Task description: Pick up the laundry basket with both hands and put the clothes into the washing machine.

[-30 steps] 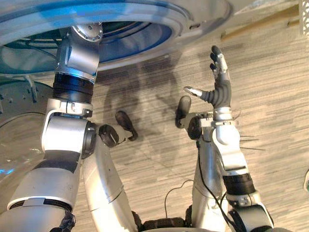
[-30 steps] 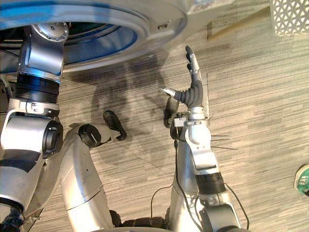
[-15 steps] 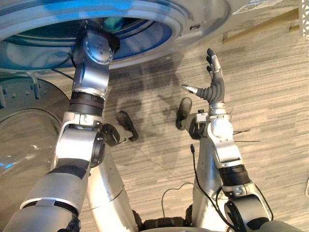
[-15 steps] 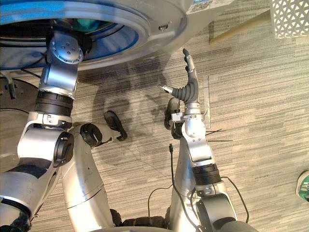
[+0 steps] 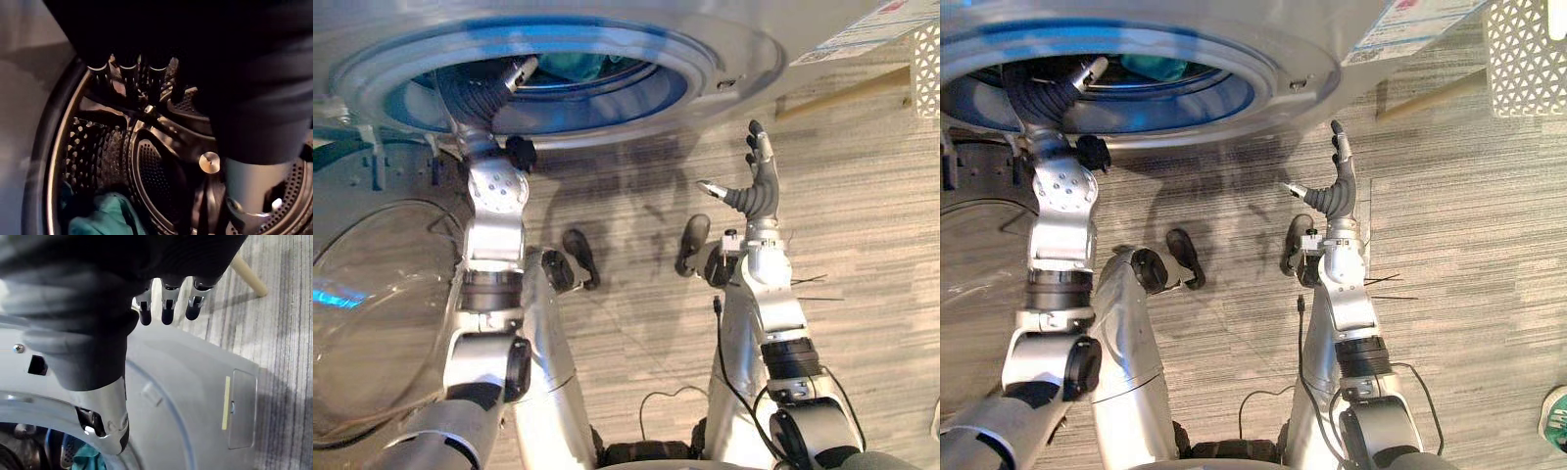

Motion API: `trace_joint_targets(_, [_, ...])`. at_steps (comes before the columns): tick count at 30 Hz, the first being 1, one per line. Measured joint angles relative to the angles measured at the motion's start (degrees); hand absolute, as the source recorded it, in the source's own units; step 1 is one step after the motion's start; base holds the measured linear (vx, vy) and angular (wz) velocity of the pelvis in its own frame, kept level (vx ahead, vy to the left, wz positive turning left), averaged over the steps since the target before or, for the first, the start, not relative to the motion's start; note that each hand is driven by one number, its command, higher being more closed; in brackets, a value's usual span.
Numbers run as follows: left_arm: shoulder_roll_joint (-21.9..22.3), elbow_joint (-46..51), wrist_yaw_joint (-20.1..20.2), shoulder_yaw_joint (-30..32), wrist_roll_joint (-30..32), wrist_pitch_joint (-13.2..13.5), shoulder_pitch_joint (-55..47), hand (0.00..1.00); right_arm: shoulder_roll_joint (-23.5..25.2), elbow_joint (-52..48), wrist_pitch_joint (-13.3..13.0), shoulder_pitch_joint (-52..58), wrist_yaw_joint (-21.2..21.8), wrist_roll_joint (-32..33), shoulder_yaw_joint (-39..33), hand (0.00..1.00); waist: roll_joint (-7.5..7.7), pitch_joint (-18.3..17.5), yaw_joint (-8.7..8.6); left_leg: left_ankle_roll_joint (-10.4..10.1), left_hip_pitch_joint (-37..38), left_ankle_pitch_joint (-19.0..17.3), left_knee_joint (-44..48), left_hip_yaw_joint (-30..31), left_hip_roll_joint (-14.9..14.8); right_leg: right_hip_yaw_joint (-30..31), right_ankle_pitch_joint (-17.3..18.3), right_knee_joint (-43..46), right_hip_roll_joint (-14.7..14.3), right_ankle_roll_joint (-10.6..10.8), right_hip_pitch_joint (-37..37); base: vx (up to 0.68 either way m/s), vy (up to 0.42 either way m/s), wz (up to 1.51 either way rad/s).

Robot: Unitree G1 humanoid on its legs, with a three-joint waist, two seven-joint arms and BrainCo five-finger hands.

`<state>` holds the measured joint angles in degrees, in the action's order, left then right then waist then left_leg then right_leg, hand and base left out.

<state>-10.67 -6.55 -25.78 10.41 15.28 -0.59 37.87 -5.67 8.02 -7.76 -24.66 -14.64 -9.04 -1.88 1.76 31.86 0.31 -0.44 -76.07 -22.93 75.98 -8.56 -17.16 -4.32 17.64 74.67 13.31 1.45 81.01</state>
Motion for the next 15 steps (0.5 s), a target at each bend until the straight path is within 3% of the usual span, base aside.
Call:
trace_joint_targets(5, [6.9,-0.3,1.3,-2.1,-5.2,2.4,-11.0,0.0,0.3,3.4,1.0,3.9,1.0,1.8,-0.3,0.0,-0.22,-0.1,0.77,-1.0,9.0,0.6,-4.4,0.4,1.0,-1.9,1.0,-3.1,0.9,-0.9,-9.6,0.01,-0.038,0.13])
trace_joint_targets(9, [12.3,-6.4,7.5,-6.3,-14.4,6.8,-22.4,0.0,0.5,8.1,1.0,11.0,1.7,4.6,-0.4,0.0,-2.08,-1.2,2.13,-1.7,22.5,2.1,-13.6,0.6,2.8,-5.1,1.6,-10.9,1.7,0.0,-24.5,0.05,-0.043,0.28])
trace_joint_targets(11, [12.9,-10.5,9.7,-6.3,-18.1,7.8,-25.7,0.0,1.1,11.1,1.4,13.3,2.5,5.6,-0.1,0.0,-2.42,-1.7,2.2,-2.1,28.4,3.2,-18.2,0.4,3.7,-6.4,1.5,-14.6,2.0,0.1,-30.9,0.08,-0.046,0.29])
trace_joint_targets(15, [12.8,-19.6,13.3,-5.7,-23.3,8.0,-33.5,0.0,3.7,16.9,1.7,19.6,2.6,6.7,0.2,0.0,-2.47,-6.1,2.41,-3.2,40.4,6.6,-29.3,-0.2,4.8,-9.8,-0.4,-24.5,1.5,-0.5,-43.6,0.13,-0.008,0.18])
